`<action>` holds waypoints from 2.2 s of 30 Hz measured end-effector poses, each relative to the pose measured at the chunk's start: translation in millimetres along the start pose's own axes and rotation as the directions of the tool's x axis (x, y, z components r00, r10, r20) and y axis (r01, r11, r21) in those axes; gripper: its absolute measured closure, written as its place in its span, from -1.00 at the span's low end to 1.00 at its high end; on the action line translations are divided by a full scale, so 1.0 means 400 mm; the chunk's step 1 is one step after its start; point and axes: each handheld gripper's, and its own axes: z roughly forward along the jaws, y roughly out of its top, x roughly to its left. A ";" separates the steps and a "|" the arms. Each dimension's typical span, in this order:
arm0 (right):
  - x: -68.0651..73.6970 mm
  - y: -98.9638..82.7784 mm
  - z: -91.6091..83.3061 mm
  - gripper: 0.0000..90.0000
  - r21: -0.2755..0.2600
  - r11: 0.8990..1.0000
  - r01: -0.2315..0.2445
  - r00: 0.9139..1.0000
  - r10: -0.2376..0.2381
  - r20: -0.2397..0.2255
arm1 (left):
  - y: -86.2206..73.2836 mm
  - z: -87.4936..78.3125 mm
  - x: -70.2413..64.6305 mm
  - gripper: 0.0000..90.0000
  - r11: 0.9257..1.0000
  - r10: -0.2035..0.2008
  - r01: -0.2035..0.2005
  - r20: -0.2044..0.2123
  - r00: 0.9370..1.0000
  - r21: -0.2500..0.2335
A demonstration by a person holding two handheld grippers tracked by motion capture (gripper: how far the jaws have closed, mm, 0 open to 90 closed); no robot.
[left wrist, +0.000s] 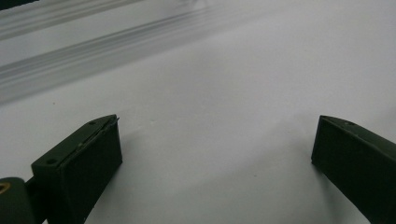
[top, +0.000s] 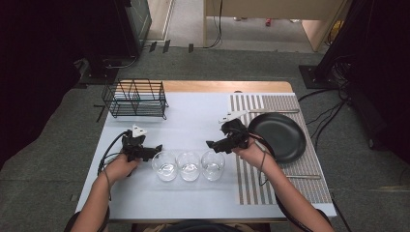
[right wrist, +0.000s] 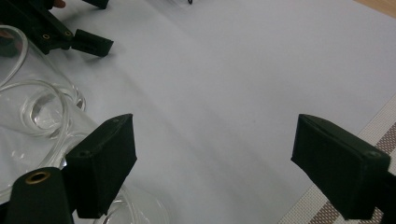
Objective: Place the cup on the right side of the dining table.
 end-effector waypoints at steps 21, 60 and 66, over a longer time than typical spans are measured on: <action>0.037 -0.001 0.000 -1.00 0.017 0.996 0.083 0.988 -0.081 -0.128 | 0.000 0.000 0.000 -0.97 1.000 0.002 -0.002 0.001 1.000 0.002; 0.091 -0.018 0.010 -1.00 0.006 0.974 0.226 0.940 -0.216 -0.263 | 0.000 0.000 0.001 -0.97 1.000 0.003 -0.003 0.000 1.000 0.003; 0.097 -0.021 0.015 -1.00 0.008 0.970 0.244 0.933 -0.233 -0.274 | 0.000 0.000 0.001 -0.97 1.000 0.003 -0.003 0.000 1.000 0.003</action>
